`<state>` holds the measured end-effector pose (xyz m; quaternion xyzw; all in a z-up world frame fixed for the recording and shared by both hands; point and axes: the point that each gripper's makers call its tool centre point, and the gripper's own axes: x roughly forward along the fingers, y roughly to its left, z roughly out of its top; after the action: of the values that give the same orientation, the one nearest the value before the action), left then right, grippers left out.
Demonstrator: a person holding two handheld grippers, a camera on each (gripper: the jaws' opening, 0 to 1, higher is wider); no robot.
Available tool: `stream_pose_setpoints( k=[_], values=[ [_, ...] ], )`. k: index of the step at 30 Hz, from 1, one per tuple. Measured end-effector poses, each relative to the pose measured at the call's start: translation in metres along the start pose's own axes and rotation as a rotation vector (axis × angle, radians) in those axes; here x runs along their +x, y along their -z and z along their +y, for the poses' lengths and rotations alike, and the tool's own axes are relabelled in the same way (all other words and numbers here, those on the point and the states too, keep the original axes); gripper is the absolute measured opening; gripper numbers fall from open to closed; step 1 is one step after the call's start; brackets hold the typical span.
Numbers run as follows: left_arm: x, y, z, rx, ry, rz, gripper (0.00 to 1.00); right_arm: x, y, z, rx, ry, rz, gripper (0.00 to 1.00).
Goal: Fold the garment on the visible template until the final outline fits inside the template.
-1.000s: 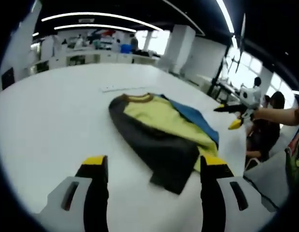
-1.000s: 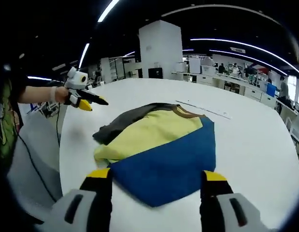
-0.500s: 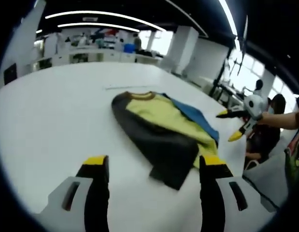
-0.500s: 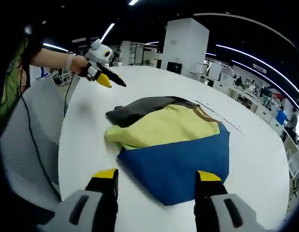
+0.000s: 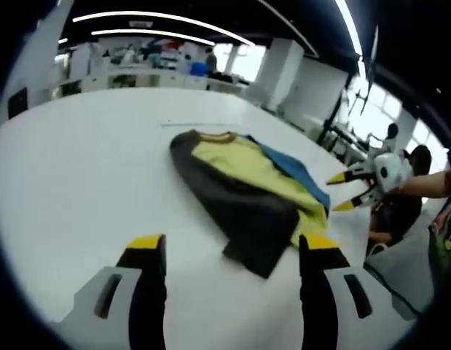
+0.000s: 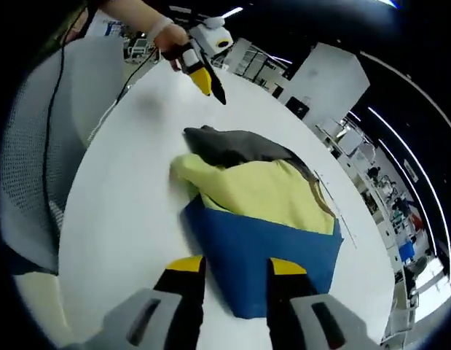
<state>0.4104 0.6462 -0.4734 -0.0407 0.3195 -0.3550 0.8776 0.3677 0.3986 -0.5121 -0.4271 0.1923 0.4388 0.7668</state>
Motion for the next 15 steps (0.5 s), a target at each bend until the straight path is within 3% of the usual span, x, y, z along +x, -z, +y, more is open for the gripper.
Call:
stream_pose_setpoints(
  k=[3,7,11,15],
  values=[
    [-0.0004,0.0015,-0.0009,-0.004,0.000,0.001,0.70,0.0034,0.0011,0.0027,-0.077,0.000,0.015,0.20],
    [-0.0010,0.0033,-0.0010,-0.013,0.000,0.000,0.70,0.0054,0.0012,0.0063,-0.076,-0.013,0.018,0.15],
    [-0.0013,0.0065,-0.0017,-0.019,-0.001,0.002,0.70,0.0061,0.0040,0.0075,-0.064,-0.024,0.031,0.00],
    [-0.0012,0.0089,-0.0019,-0.023,0.000,0.005,0.69,0.0040,0.0006,0.0019,-0.037,-0.020,0.031,0.00]
  ],
)
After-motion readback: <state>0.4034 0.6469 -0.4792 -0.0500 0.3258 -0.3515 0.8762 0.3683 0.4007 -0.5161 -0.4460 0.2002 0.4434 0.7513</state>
